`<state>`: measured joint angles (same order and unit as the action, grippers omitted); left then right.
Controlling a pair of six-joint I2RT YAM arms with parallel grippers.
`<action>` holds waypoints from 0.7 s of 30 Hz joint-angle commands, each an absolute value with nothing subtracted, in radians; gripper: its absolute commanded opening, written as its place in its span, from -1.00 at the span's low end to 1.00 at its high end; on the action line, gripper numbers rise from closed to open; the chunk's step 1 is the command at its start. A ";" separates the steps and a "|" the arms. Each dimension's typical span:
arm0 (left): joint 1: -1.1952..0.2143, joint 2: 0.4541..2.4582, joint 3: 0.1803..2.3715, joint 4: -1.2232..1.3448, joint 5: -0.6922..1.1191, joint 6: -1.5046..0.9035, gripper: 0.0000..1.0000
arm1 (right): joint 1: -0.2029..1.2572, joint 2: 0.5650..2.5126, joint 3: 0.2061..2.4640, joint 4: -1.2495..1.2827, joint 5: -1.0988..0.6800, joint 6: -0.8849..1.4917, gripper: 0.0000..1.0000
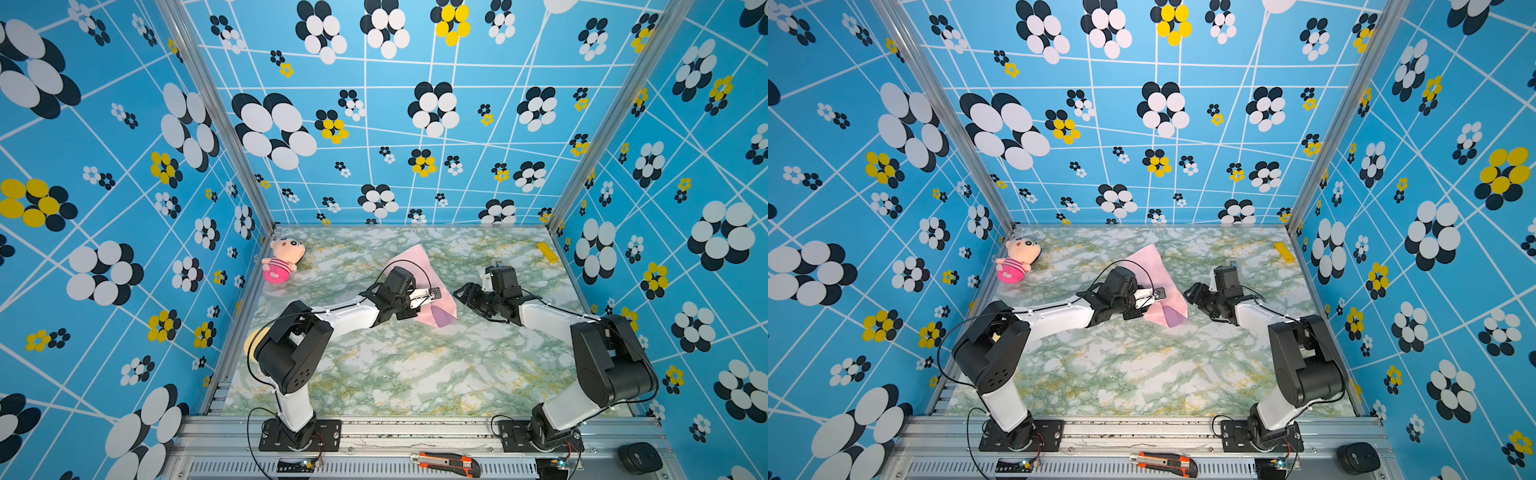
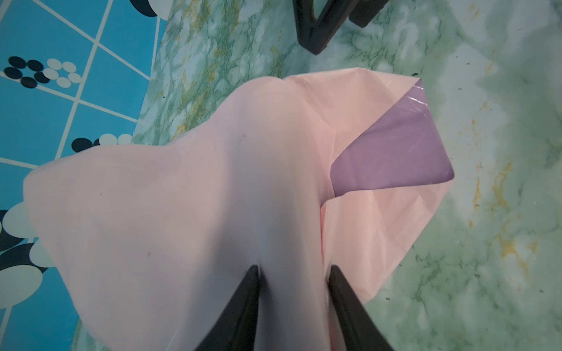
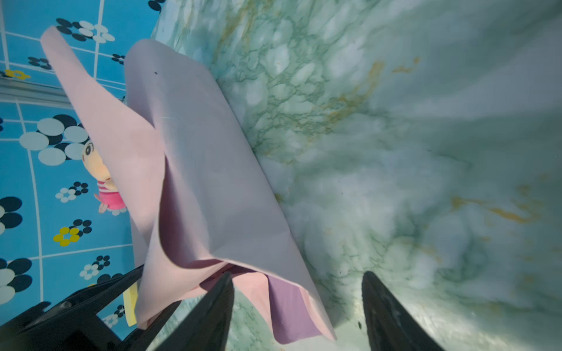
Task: Wrap a gift box in wrapping paper
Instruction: Fold the wrapping paper for the gift box.
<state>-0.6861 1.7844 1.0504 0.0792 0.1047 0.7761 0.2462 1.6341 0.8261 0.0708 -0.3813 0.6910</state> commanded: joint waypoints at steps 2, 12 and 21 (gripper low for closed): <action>-0.703 1.838 1.049 -0.032 0.154 0.756 -0.23 | 0.245 1.702 0.865 0.136 -0.516 0.603 0.42; -0.701 1.842 1.054 -0.035 0.155 0.758 -0.23 | 0.245 1.749 0.796 0.290 -0.657 0.645 0.43; -0.701 1.842 1.054 -0.037 0.158 0.758 -0.23 | 0.299 1.771 0.808 0.255 -0.627 0.619 0.30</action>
<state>-0.6872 1.7920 1.0618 0.0746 0.1081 0.7765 0.2687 1.7554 0.7910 0.2546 -0.6163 0.6353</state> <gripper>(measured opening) 0.387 0.659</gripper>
